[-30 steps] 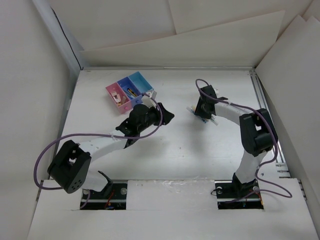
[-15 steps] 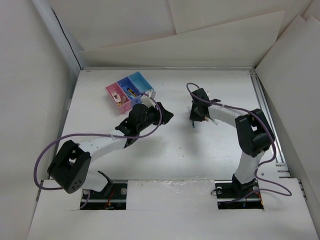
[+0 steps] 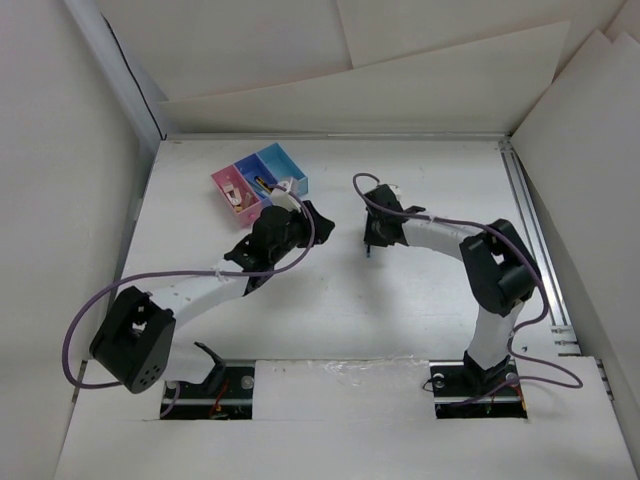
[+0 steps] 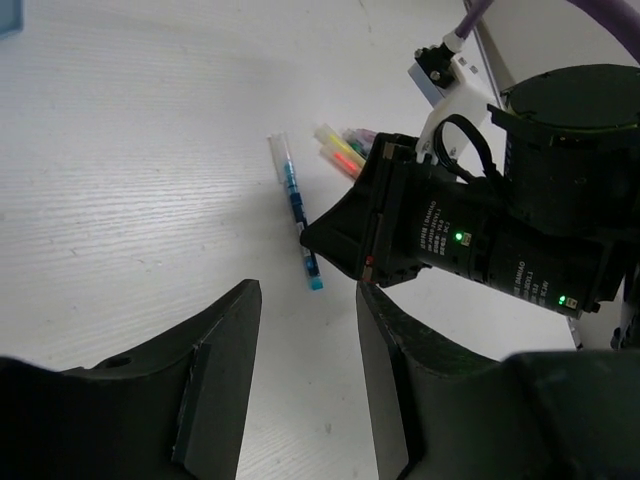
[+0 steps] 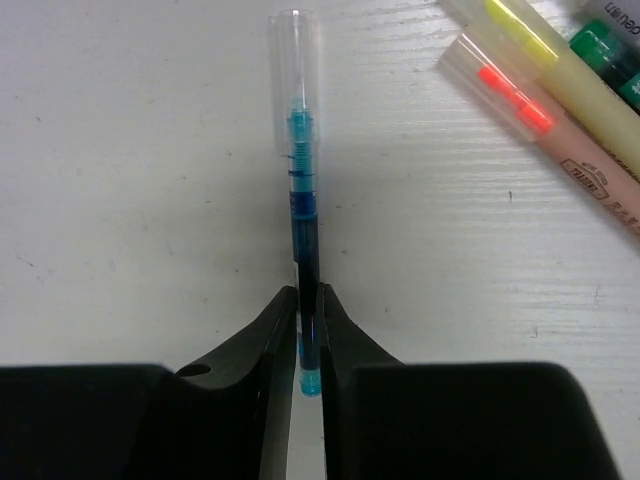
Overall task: Sort the stationery into containers
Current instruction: Move the pen to the center of the board, then pick up the pen from the center of the board.
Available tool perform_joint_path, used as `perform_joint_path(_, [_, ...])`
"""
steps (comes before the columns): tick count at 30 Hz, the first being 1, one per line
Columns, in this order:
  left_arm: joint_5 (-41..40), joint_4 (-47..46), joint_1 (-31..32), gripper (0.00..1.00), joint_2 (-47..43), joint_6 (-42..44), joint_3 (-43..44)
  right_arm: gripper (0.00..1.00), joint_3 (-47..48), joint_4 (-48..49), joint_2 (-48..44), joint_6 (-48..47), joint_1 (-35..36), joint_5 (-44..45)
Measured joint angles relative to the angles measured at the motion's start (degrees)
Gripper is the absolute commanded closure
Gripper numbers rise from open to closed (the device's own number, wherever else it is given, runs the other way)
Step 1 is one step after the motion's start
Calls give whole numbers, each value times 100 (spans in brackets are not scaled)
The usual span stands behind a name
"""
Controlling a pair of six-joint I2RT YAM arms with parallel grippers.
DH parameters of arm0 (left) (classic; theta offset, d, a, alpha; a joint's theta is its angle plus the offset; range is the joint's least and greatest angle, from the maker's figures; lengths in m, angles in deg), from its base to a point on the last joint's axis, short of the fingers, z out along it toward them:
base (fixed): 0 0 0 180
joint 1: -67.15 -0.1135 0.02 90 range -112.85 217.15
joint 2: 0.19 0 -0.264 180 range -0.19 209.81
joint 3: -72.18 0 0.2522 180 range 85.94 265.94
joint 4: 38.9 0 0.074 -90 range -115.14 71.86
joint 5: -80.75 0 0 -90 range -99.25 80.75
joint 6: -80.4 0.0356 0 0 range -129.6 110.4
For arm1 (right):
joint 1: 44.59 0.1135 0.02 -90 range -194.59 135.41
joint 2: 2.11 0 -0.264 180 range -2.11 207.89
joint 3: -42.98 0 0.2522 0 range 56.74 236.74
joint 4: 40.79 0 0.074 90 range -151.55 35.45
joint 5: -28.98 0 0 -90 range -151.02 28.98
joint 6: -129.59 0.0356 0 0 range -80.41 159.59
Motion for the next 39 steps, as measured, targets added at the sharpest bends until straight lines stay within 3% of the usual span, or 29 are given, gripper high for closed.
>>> perform_joint_path(4, [-260,195,0,52,-42,-17,4,72,-4,48,28,17,44,13])
perform_joint_path(9, [-413,415,-4,52,48,-33,57,93,-17,157,79,17,118,33])
perform_joint_path(15, [-404,505,-76,53,142,-74,68,96,-216,286,-83,13,181,4])
perform_joint_path(20, [-214,435,-398,58,116,-216,48,96,-579,293,-938,-94,282,-339])
perform_joint_path(26, [614,55,-1045,58,26,-531,-199,96,-638,780,-1770,-184,345,-1119])
perform_joint_path(32, [1744,-702,-1047,52,365,-804,-199,96,-643,918,-1683,-219,411,-1655])
perform_joint_path(39, [2249,-1141,-955,54,841,-894,-195,96,-643,1025,-1655,-264,492,-2033])
